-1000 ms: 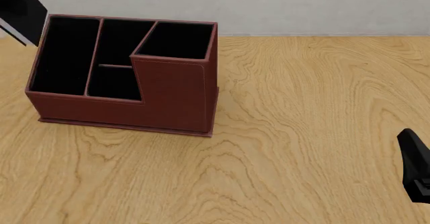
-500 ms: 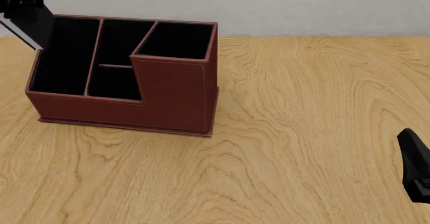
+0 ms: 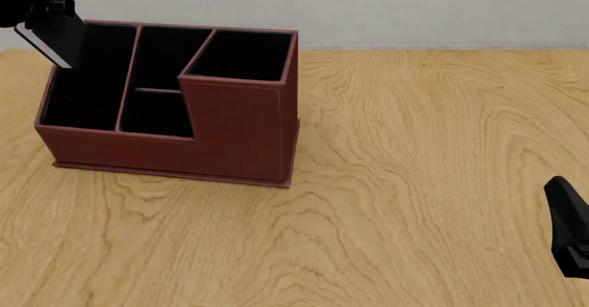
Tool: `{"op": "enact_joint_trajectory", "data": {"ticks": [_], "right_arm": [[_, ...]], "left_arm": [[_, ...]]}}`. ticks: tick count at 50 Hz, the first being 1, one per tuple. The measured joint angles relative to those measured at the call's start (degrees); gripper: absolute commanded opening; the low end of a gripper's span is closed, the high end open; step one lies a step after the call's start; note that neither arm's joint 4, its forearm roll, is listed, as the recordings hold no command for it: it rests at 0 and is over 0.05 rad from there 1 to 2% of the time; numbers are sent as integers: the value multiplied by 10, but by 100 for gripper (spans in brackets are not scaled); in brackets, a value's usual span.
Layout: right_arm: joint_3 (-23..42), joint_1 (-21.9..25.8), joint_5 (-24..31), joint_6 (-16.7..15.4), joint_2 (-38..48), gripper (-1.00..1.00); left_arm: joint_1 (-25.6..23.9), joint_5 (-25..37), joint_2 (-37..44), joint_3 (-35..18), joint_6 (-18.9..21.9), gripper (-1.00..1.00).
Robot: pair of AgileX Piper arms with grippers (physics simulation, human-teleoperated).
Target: Pick up the book and place it in the left compartment of the caddy.
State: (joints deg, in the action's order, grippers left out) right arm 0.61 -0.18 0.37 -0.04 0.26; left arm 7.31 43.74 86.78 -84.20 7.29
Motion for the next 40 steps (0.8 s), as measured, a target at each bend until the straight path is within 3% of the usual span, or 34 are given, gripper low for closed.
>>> {"op": "enact_joint_trajectory", "data": {"ticks": [40], "right_arm": [[0, 0, 0, 0, 0, 100]], "left_arm": [[12, -61, 69, 15, 1, -100]]}}
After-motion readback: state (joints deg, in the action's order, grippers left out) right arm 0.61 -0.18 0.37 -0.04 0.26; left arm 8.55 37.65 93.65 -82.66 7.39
